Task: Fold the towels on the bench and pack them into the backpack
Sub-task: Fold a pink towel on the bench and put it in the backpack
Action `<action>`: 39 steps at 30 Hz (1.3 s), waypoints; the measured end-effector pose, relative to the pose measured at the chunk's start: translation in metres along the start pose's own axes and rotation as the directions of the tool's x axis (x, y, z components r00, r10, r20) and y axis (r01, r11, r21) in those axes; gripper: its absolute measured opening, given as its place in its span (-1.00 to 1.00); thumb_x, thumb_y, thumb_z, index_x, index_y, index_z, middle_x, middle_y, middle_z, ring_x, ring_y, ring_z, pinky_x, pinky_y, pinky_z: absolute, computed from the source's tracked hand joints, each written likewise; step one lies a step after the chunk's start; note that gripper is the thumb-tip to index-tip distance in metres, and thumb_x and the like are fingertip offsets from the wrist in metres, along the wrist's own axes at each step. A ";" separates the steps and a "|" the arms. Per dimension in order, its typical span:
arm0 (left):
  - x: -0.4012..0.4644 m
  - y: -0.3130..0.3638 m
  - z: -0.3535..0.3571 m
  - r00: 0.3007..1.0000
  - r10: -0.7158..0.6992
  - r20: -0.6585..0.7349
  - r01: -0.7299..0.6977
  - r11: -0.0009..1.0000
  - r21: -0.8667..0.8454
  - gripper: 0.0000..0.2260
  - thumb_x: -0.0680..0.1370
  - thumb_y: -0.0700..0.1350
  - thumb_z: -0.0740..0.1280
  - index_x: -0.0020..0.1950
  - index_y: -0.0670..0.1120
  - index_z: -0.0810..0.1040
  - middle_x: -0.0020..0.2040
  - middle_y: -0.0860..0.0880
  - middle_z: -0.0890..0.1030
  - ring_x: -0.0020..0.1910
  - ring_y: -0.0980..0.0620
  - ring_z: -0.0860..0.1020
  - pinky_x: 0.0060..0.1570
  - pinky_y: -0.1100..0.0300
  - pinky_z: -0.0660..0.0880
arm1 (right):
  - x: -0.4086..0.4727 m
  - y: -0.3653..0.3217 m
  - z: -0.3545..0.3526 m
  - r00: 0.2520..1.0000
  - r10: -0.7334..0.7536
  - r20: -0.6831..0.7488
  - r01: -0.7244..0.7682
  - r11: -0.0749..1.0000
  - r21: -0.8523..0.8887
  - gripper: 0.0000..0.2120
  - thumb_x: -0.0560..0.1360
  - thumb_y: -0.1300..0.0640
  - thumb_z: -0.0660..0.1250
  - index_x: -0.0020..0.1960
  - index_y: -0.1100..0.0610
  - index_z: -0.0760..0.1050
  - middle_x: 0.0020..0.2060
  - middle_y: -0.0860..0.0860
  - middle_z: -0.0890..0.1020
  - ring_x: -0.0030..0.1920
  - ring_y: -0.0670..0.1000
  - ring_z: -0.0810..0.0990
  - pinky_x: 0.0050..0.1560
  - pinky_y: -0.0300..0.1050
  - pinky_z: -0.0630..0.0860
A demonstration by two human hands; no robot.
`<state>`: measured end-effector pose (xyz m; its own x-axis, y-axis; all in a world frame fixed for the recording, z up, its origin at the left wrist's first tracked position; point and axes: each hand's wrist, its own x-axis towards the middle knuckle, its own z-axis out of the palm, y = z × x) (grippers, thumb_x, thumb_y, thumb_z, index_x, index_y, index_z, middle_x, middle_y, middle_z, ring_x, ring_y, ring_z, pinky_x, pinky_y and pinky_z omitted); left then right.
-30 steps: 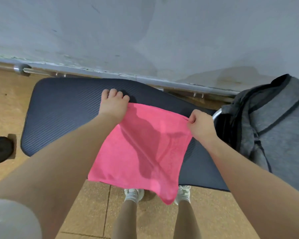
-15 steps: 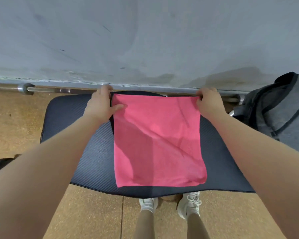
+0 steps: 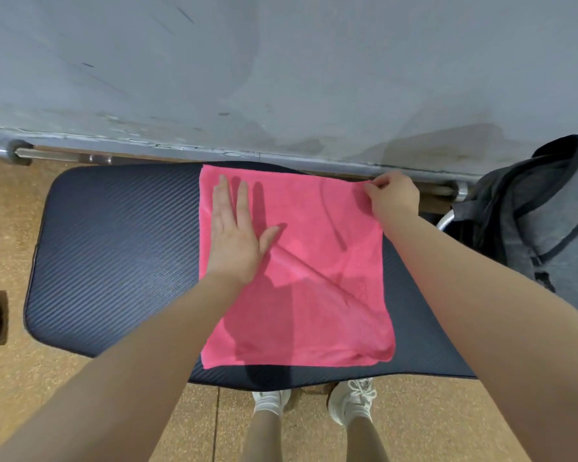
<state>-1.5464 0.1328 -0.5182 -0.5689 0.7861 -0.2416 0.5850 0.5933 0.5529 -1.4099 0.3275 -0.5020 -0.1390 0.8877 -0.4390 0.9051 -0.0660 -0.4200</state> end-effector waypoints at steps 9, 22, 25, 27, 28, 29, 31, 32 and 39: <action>-0.008 -0.016 0.018 0.994 0.060 0.087 -0.083 0.952 0.296 -0.13 0.34 0.50 -0.27 0.40 -0.08 -0.39 0.49 -0.13 -0.29 0.45 -0.03 -0.30 0.42 0.02 -0.33 | 0.020 0.015 -0.018 0.999 0.033 -0.031 -0.038 0.984 -0.173 -0.76 0.59 0.14 0.13 0.16 0.26 0.38 0.14 0.25 0.50 0.13 0.26 0.49 0.01 0.03 0.40; -0.084 -0.009 0.013 0.853 0.448 0.268 -0.519 0.777 0.356 -0.32 0.38 0.21 0.27 0.34 -0.19 0.26 0.38 -0.19 0.28 0.33 -0.19 0.28 0.31 -0.16 0.25 | -0.138 0.091 -0.010 0.962 0.238 0.133 -0.238 0.971 -0.022 -0.69 0.53 0.00 0.25 0.12 0.22 0.40 0.02 0.16 0.58 0.05 0.18 0.53 -0.10 -0.07 0.38; -0.113 -0.014 0.007 0.793 0.475 0.381 -0.600 0.716 0.357 -0.38 0.19 0.17 0.48 0.09 -0.17 0.47 0.19 -0.15 0.45 0.14 -0.16 0.47 -0.02 -0.08 0.54 | -0.158 0.102 -0.012 0.919 0.336 0.208 -0.347 0.938 0.020 -0.67 0.52 0.01 0.28 0.12 0.24 0.41 -0.07 0.08 0.51 -0.08 0.08 0.47 -0.14 -0.15 0.31; -0.122 -0.017 0.002 0.787 0.422 0.450 -0.599 0.696 0.396 -0.44 0.13 0.16 0.56 -0.04 -0.15 0.58 0.05 -0.14 0.58 -0.04 -0.14 0.60 -0.14 0.01 0.58 | -0.163 0.106 -0.009 0.904 0.347 0.249 -0.363 0.932 0.017 -0.80 0.49 0.05 0.32 -0.14 0.18 0.42 -0.28 0.04 0.45 -0.23 0.05 0.41 -0.28 -0.14 0.26; -0.125 -0.019 0.001 0.789 0.408 0.459 -0.595 0.692 0.409 -0.48 0.13 0.13 0.58 -0.06 -0.14 0.60 -0.01 -0.13 0.60 -0.11 -0.13 0.62 -0.18 0.04 0.58 | -0.165 0.108 -0.007 0.905 0.339 0.256 -0.355 0.935 0.015 -0.76 0.47 0.08 0.34 -0.28 0.17 0.39 -0.40 0.04 0.39 -0.33 0.05 0.38 -0.36 -0.12 0.22; -0.127 -0.021 0.000 0.788 0.419 0.452 -0.600 0.687 0.410 -0.53 0.15 0.08 0.57 -0.06 -0.14 0.60 -0.05 -0.14 0.61 -0.15 -0.12 0.62 -0.21 0.04 0.58 | -0.167 0.110 -0.005 0.909 0.330 0.255 -0.346 0.938 0.017 -0.72 0.45 0.12 0.35 -0.36 0.19 0.39 -0.48 0.04 0.35 -0.42 0.04 0.34 -0.39 -0.12 0.19; -0.128 -0.025 0.000 0.779 0.480 0.404 -0.622 0.673 0.400 -0.72 0.27 -0.07 0.42 -0.07 -0.15 0.59 -0.06 -0.14 0.62 -0.17 -0.13 0.62 -0.27 0.06 0.60 | -0.169 0.111 -0.004 0.904 0.351 0.245 -0.377 0.924 0.069 -0.80 0.42 0.20 0.36 -0.32 0.30 0.52 -0.49 0.06 0.36 -0.47 0.01 0.31 -0.40 -0.15 0.21; -0.128 -0.026 -0.002 0.781 0.490 0.387 -0.621 0.672 0.404 -0.75 0.32 -0.12 0.27 -0.07 -0.15 0.60 -0.05 -0.13 0.62 -0.17 -0.12 0.62 -0.30 0.09 0.60 | -0.170 0.112 -0.004 0.896 0.369 0.248 -0.403 0.909 0.107 -0.84 0.40 0.23 0.36 -0.29 0.31 0.53 -0.47 0.07 0.39 -0.45 0.01 0.33 -0.37 -0.15 0.26; -0.142 -0.033 -0.022 0.892 0.389 0.232 -0.441 0.861 0.253 -0.64 0.27 -0.28 0.53 -0.03 -0.17 0.48 -0.30 -0.11 0.59 -0.47 -0.11 0.54 -0.60 0.17 0.41 | -0.182 0.109 -0.020 0.862 0.308 0.404 -0.493 0.696 0.522 -0.89 0.51 0.28 0.30 -0.19 0.20 0.45 -0.19 0.09 0.56 -0.16 0.05 0.59 -0.10 -0.14 0.55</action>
<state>-1.4976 -0.0022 -0.4842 -0.1459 0.9717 -0.1855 0.9010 0.2080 0.3807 -1.2781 0.1678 -0.4518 -0.0037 0.5605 -0.8282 0.4887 -0.7215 -0.4905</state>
